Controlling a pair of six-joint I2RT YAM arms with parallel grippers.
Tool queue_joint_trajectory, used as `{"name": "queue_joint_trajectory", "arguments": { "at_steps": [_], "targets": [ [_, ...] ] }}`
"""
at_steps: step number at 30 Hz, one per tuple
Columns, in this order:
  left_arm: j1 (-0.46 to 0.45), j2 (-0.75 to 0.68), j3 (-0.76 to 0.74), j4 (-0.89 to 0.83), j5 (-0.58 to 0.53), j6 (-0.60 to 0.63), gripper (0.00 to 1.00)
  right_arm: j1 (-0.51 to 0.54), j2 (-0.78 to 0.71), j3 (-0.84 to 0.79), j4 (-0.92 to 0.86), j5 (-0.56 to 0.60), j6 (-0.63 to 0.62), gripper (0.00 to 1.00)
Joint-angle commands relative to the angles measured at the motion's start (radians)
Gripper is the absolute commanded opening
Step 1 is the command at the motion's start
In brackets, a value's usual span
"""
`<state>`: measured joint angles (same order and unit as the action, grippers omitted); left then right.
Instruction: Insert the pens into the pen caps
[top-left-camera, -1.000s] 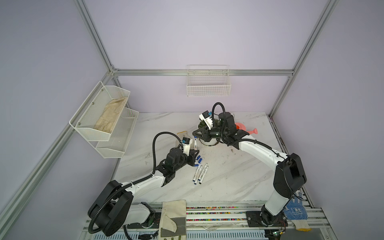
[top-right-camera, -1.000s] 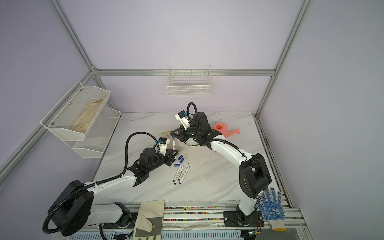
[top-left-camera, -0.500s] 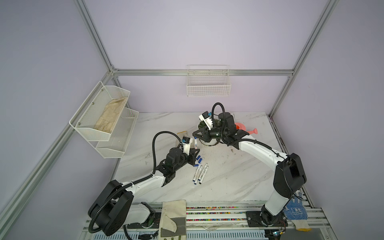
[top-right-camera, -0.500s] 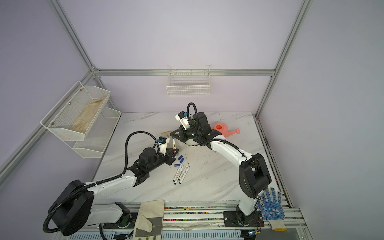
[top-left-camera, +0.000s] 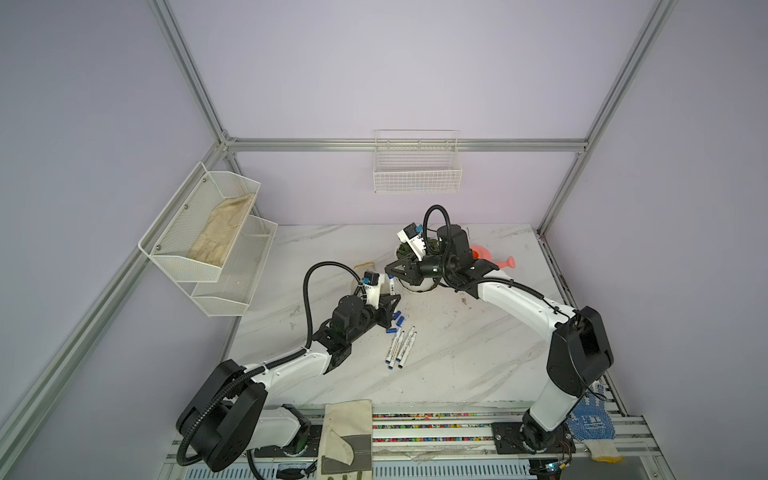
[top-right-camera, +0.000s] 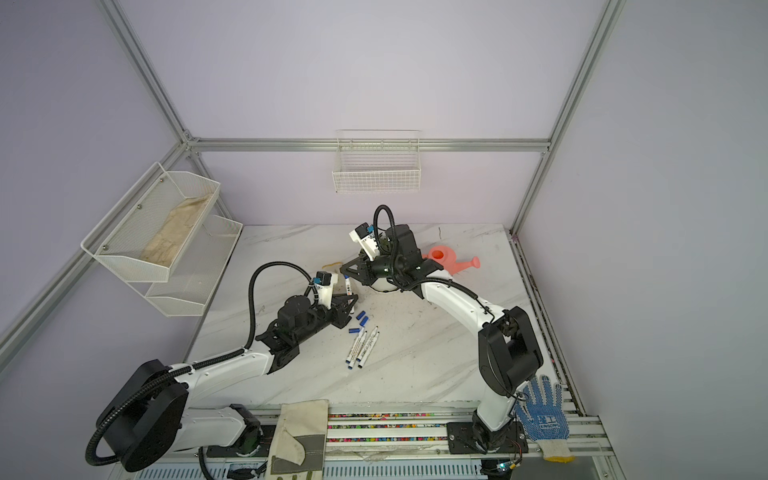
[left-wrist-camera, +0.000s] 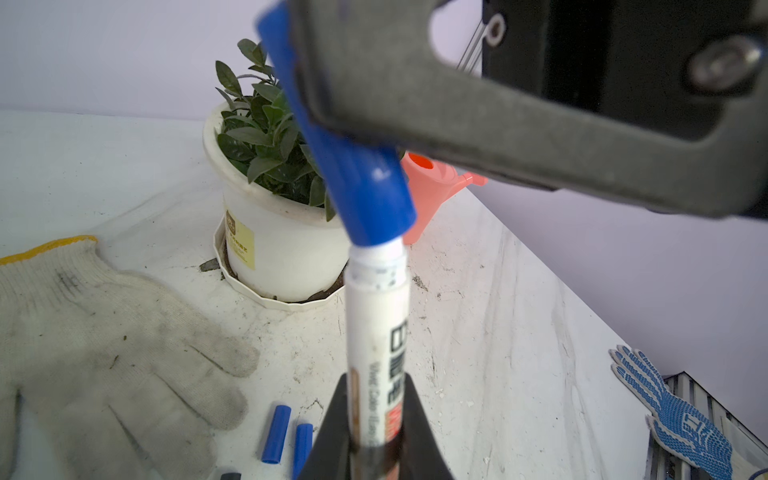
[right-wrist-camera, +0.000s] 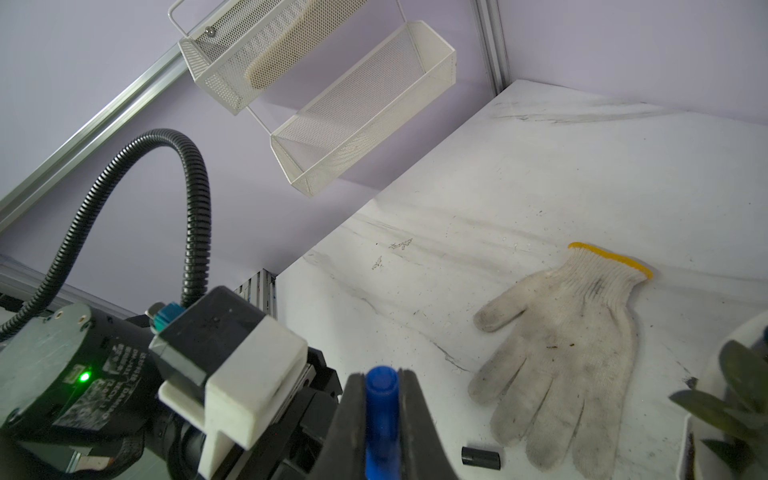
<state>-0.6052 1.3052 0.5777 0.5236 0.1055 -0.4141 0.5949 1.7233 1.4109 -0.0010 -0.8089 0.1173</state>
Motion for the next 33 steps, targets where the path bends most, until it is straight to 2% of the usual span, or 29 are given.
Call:
{"name": "queue_joint_trajectory", "arguments": {
  "at_steps": [1,7,16,25,33],
  "targets": [
    [0.023,-0.002,0.065,0.21,-0.038,-0.058,0.0,-0.011,-0.044,-0.016,-0.062,-0.048,-0.014,0.0],
    [0.047,0.028,0.105,0.303,-0.024,-0.101,0.0,-0.055,-0.074,-0.056,-0.065,-0.119,0.017,0.0],
    [0.043,0.08,0.181,0.28,-0.016,0.012,0.0,-0.06,-0.069,-0.029,-0.237,-0.104,-0.086,0.04],
    [-0.021,0.165,0.179,0.374,-0.129,0.185,0.0,-0.059,-0.089,-0.018,-0.286,-0.042,-0.126,0.11],
    [-0.047,0.207,0.15,0.465,-0.191,0.194,0.0,-0.064,-0.104,0.009,-0.286,-0.017,-0.128,0.13]
  ]
}}
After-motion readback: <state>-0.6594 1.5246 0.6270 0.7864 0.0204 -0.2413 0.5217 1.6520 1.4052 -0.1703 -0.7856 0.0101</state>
